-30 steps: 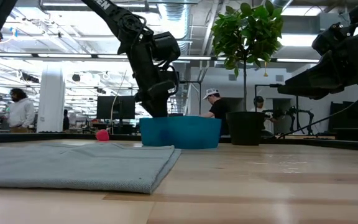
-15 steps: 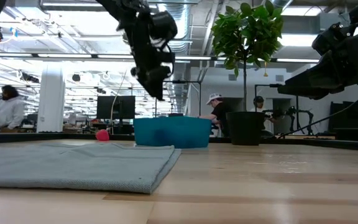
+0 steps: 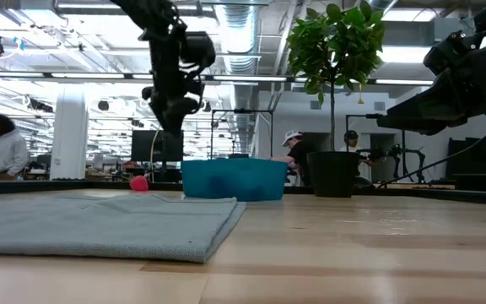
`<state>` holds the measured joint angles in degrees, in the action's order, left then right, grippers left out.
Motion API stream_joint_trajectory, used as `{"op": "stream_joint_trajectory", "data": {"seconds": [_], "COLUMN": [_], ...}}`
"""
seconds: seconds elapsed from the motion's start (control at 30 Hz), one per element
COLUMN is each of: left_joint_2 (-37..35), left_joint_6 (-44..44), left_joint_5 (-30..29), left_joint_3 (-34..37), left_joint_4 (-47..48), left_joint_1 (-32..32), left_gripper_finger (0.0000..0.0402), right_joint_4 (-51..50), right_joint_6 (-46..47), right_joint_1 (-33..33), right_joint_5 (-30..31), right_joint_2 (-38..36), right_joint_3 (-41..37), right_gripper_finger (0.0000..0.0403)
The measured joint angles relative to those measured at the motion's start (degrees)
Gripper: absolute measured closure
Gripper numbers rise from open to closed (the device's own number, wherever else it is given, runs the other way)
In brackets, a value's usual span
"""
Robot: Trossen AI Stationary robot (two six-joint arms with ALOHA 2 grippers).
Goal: Pick and placing Produce into tupperware
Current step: Put the strawberry into the container
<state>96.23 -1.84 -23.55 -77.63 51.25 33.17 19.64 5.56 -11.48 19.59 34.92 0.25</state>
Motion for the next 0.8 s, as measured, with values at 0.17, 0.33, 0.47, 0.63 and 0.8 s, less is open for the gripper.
{"op": "stream_joint_trajectory", "data": {"seconds": [0.17, 0.33, 0.47, 0.63, 0.8], "left_joint_2": [0.1, 0.1, 0.8, 4.9, 9.8], "left_joint_6": [3.4, 5.8, 12.2, 19.5, 20.9], "left_joint_5": [1.4, -6.4, -9.7, -5.9, -8.4], "left_joint_3": [2.0, 2.2, 2.2, 2.2, 2.2], "left_joint_4": [1.8, 5.5, 6.1, 11.6, 15.3], "left_joint_1": [5.7, 9.1, 10.7, 10.6, 11.8], "left_gripper_finger": [0.017, 0.017, 0.0171, 0.0183, 0.0195], "right_joint_4": [0.0, 0.0, 0.0, 0.0, 0.0], "right_joint_6": [0.0, 0.0, 0.0, 0.0, 0.0], "right_joint_1": [0.0, 0.0, 0.0, 0.0, 0.0], "right_joint_5": [0.0, 0.0, 0.0, 0.0, 0.0], "right_joint_2": [0.0, 0.0, 0.0, 0.0, 0.0], "right_joint_3": [0.0, 0.0, 0.0, 0.0, 0.0], "right_gripper_finger": [0.0129, 0.0129, 0.0129, 0.0129, 0.0129]}}
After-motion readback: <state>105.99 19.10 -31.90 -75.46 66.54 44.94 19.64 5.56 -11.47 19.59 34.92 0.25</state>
